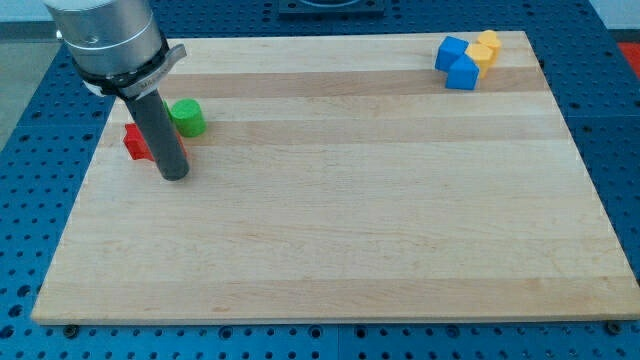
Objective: Put your hand at the center left corner
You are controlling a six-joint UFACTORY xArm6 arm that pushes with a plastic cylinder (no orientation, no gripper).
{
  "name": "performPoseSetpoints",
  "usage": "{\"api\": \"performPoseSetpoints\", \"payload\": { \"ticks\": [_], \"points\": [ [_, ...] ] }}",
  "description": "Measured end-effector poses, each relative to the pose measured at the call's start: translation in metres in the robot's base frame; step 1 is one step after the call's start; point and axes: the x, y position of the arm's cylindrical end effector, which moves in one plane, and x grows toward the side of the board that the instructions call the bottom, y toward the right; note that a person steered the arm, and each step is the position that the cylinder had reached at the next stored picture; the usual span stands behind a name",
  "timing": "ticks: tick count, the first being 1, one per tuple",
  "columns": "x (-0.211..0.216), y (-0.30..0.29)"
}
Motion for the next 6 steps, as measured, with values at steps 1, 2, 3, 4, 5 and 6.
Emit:
{"api": "performPoseSetpoints", "payload": {
  "ticks": [1,2,3,4,5,6],
  "points": [
    [0.000,0.000],
    [0.008,0.000],
    [0.038,-0.011],
    [0.040,-0.056],
    [0.028,-0.096],
    [-0.006,-0.112]
  ]
}}
